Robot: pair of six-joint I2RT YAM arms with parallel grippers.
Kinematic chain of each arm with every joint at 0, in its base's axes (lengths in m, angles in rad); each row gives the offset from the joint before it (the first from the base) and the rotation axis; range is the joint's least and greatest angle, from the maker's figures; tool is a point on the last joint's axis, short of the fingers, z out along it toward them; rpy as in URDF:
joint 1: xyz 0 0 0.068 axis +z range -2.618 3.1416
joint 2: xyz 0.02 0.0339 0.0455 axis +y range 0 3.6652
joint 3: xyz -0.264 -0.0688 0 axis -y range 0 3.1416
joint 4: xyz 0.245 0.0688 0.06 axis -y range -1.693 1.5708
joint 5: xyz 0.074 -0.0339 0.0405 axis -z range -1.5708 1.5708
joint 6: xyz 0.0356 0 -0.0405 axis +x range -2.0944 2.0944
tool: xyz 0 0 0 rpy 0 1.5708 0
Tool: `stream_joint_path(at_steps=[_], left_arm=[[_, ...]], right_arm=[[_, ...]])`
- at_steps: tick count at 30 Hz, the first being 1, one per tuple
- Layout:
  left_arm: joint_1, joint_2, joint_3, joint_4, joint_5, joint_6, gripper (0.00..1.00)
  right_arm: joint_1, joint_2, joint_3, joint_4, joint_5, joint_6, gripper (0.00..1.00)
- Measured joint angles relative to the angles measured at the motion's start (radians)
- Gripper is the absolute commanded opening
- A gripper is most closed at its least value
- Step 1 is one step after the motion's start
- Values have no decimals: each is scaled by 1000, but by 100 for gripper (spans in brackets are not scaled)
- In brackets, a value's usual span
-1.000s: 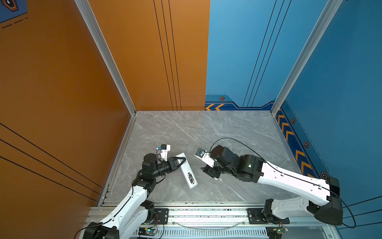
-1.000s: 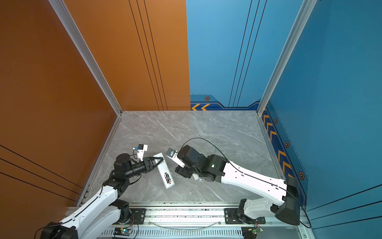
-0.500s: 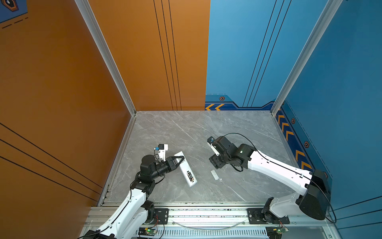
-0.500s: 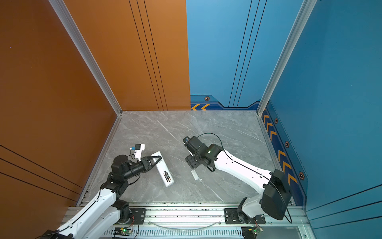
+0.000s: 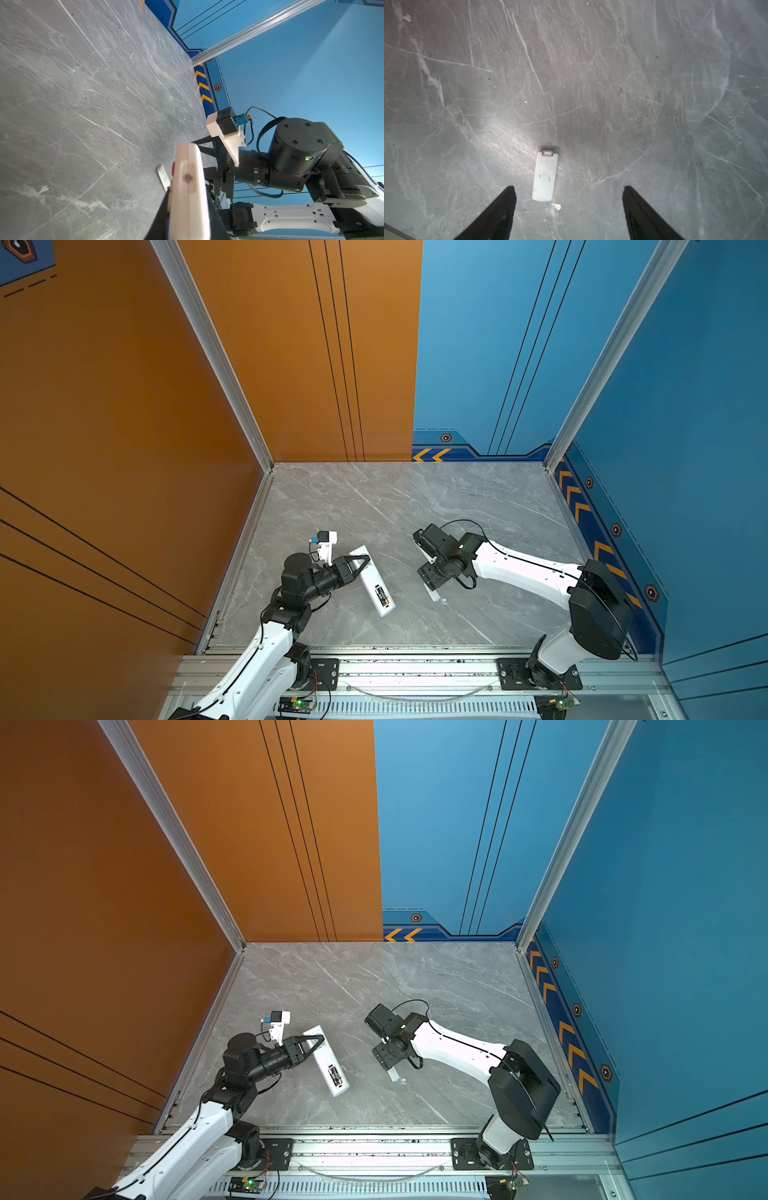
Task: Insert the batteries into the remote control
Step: 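Raise the right gripper off the remote and move it toward the white cover, then lower the right gripper onto the small white cover and grasp it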
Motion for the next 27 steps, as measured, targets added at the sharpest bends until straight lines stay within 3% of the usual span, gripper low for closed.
stream_joint_path(at_steps=[27], left_arm=[[-22,0,0,-3,0,7,0]], right_arm=[[0,139,-61,117,-72,52,57]])
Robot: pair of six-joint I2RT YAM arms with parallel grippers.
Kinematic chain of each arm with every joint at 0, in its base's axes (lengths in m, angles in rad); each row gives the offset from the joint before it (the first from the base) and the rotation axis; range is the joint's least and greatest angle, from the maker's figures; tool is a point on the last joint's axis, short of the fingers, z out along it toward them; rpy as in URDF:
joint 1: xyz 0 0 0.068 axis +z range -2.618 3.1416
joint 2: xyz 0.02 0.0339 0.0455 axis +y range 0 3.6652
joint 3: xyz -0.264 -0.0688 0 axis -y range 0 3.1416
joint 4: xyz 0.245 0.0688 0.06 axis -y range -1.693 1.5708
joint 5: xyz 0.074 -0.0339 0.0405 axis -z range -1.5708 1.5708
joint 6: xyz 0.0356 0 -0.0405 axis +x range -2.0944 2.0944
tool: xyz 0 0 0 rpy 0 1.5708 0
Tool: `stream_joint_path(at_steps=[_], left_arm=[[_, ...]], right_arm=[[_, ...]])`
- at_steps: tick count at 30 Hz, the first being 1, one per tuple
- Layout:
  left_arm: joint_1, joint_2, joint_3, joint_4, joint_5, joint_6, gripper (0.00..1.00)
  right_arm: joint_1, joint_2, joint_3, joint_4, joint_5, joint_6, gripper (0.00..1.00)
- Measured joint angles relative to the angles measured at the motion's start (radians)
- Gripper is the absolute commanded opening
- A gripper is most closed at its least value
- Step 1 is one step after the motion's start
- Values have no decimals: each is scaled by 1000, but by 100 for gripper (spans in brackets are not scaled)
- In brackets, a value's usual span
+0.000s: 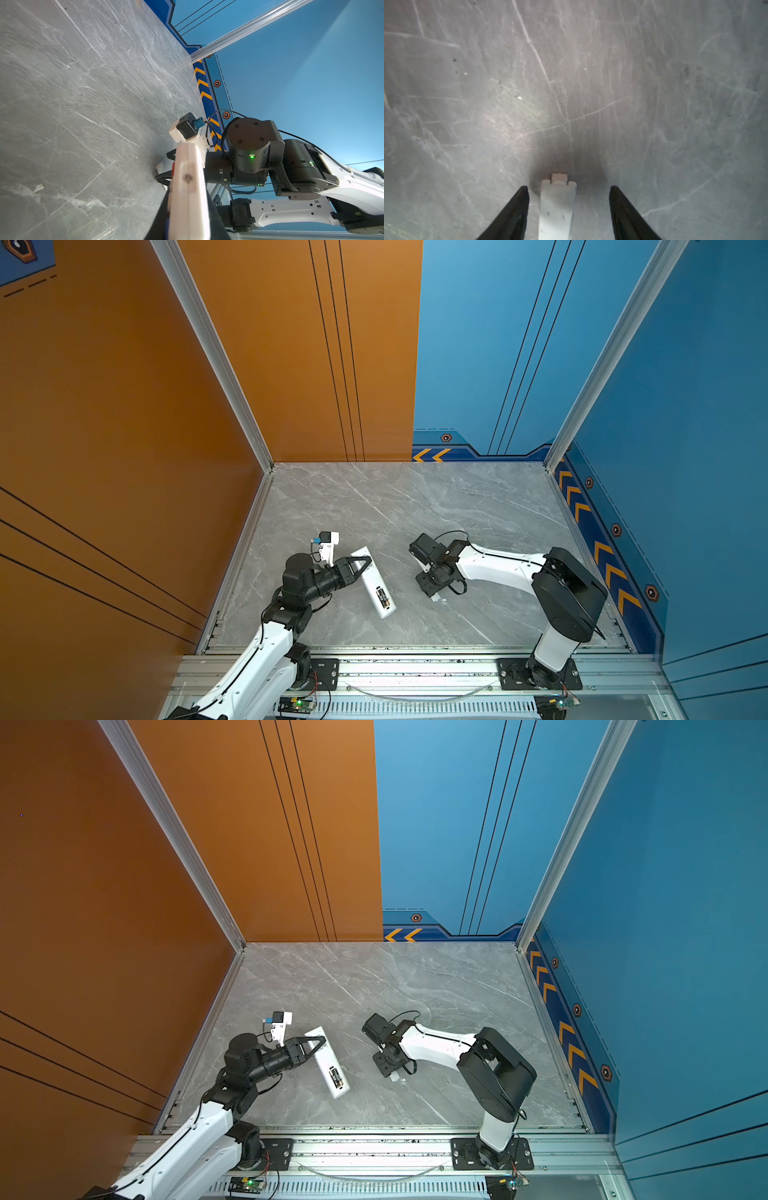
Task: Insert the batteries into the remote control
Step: 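Lower the right gripper onto the small white cover and grasp it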
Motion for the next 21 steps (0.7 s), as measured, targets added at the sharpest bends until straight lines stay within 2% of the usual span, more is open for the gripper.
stream_joint_path(at_steps=[6,12,21], left_arm=[[-3,0,0,0,0,0,0],[-6,0,0,-1,0,0,0],[-6,0,0,-3,0,0,0]], right_arm=[[0,6,-2,23,-11,6,54],[-1,20,-7,44,-20,11,44],[-5,21,-12,63,-30,14,35]])
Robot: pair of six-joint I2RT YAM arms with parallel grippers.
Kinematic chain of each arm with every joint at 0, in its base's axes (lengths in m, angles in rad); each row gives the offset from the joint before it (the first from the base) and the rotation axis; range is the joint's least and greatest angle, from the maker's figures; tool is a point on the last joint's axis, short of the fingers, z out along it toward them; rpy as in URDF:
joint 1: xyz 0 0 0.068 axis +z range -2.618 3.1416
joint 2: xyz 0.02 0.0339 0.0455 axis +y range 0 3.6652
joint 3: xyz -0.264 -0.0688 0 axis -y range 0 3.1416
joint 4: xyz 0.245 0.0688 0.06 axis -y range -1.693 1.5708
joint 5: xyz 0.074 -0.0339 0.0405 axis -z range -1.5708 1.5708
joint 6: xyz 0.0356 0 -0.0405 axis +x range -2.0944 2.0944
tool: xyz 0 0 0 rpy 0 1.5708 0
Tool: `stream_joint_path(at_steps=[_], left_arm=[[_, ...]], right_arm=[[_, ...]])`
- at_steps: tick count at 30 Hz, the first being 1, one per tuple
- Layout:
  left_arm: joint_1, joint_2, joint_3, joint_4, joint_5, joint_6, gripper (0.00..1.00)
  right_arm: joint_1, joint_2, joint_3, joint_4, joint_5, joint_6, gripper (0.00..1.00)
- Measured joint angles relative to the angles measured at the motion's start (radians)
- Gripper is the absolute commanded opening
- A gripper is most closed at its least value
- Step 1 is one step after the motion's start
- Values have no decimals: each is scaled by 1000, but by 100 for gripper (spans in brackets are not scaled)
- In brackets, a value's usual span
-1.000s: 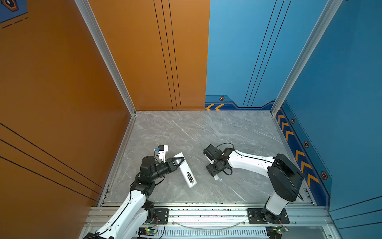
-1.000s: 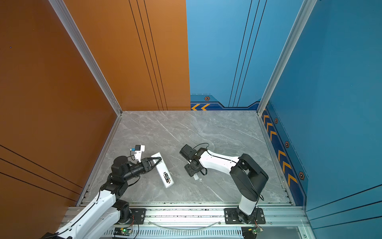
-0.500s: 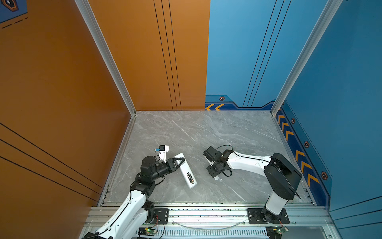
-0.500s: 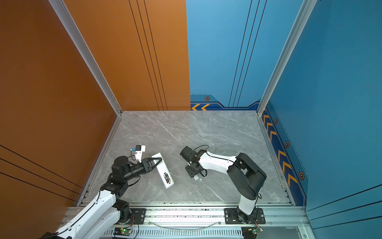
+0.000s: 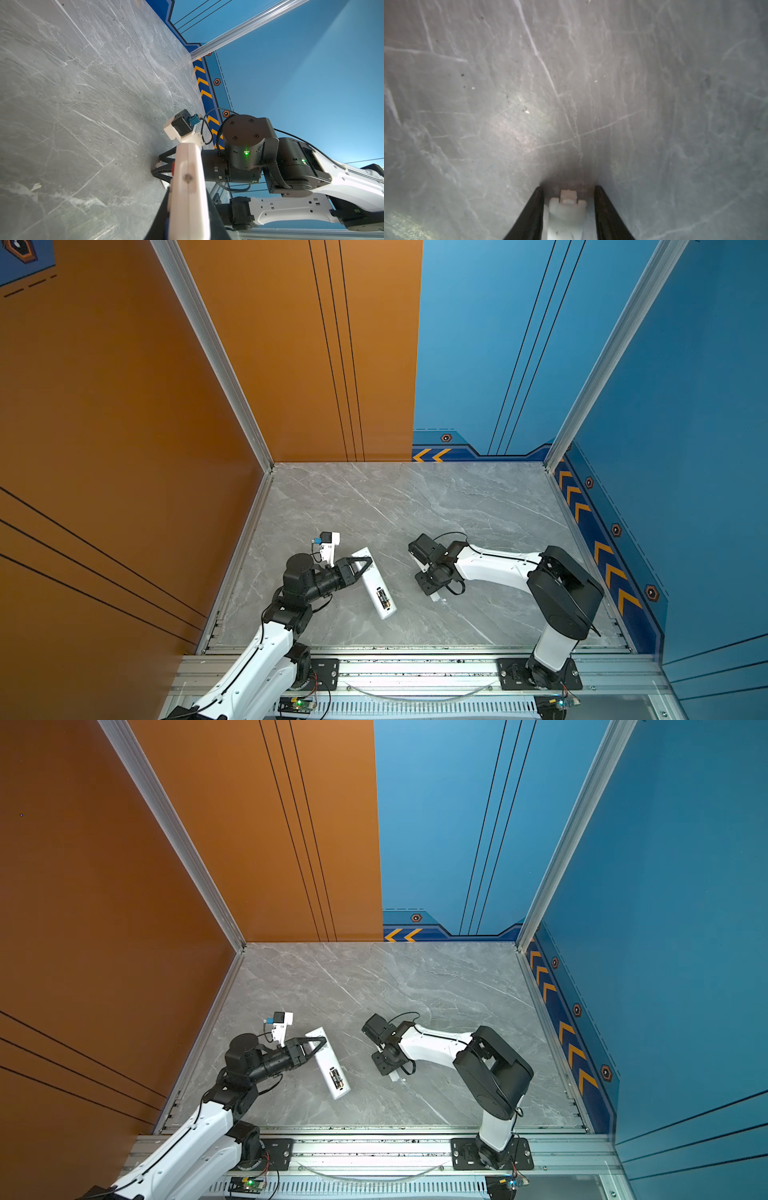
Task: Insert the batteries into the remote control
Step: 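Lower the right gripper onto the small white cover and grasp it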
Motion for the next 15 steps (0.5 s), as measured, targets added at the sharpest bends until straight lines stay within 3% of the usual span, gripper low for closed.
stream_joint_path(at_steps=[15], left_arm=[[0,0,0,0,0,0,0]], right_arm=[[0,0,-2,7,3,-1,29]])
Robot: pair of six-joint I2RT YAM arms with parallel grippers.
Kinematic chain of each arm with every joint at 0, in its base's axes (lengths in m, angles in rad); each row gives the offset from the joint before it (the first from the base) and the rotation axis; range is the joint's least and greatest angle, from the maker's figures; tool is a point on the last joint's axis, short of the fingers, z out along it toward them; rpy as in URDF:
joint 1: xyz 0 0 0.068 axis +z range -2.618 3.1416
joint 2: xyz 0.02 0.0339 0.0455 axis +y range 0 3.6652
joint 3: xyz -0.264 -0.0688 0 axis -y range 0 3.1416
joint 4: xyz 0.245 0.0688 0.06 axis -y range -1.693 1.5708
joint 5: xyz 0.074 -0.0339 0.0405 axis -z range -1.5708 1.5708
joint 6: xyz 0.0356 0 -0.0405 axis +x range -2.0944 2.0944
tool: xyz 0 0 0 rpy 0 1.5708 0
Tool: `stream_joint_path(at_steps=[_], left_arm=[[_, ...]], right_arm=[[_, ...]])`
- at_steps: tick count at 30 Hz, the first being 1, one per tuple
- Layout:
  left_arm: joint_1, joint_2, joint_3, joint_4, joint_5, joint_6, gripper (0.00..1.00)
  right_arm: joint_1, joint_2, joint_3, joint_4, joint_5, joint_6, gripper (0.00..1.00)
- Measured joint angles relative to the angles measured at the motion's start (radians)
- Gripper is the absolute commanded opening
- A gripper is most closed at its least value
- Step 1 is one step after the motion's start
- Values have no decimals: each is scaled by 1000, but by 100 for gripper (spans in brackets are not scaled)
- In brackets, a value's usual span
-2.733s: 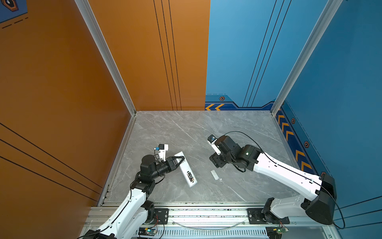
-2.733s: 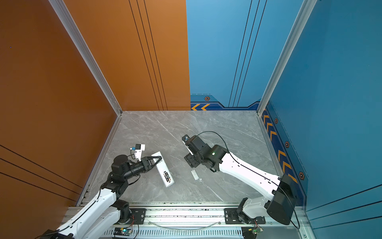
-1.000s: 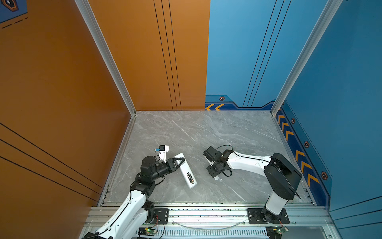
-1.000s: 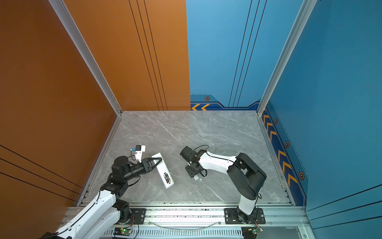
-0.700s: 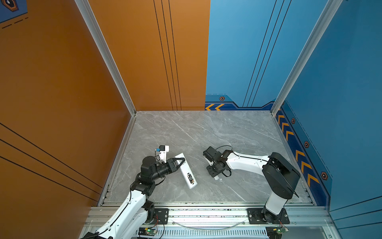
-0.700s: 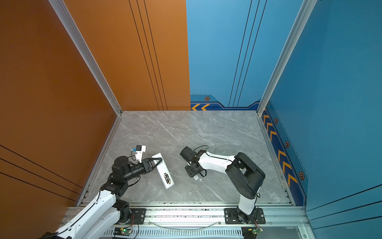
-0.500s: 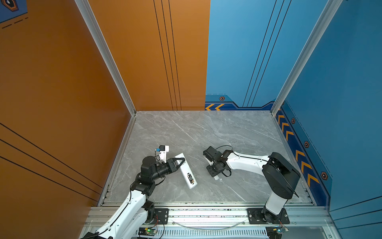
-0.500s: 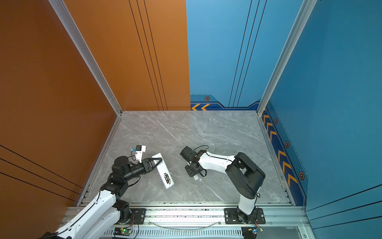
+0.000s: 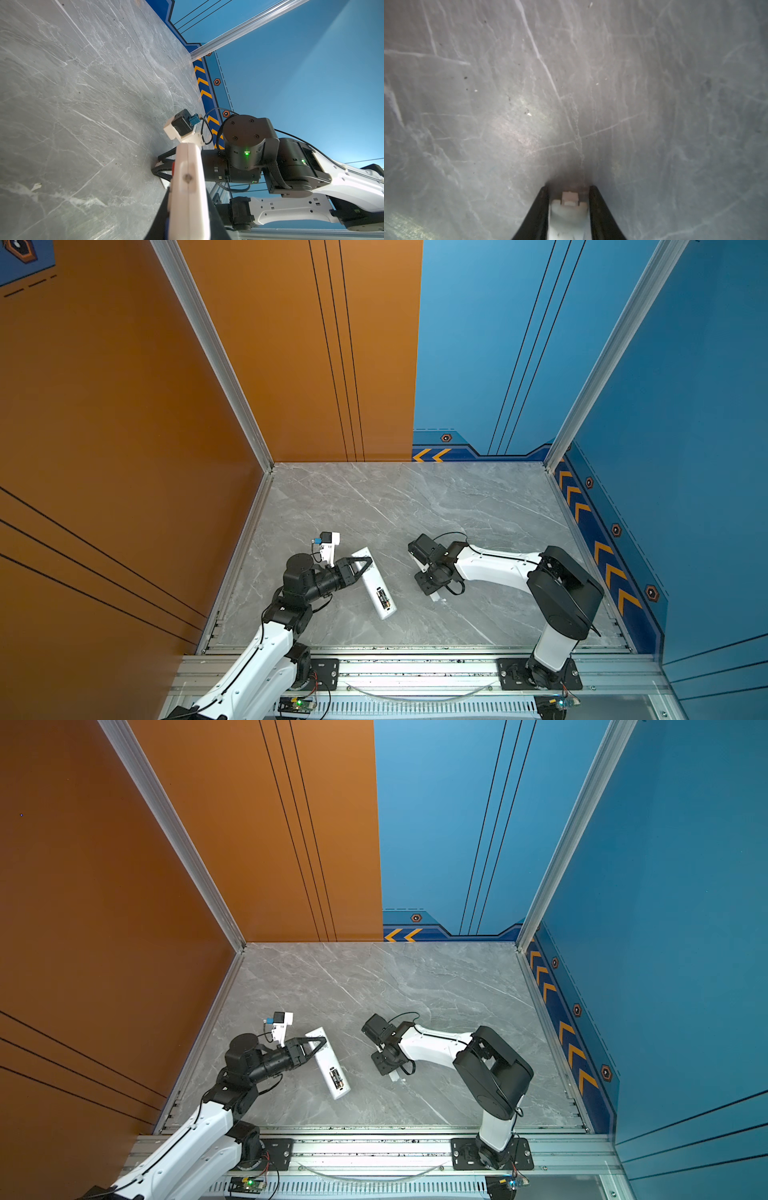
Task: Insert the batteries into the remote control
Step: 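Lower the right gripper onto the small white cover and grasp it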
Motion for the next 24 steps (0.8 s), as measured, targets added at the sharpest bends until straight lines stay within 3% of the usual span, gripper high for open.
stream_joint_path(at_steps=[11,24], left_arm=[[0,0,0,0,0,0,0],[0,0,0,0,0,0,0]], right_arm=[[7,0,2,-3,13,0,25],[7,0,7,-24,34,-4,28]])
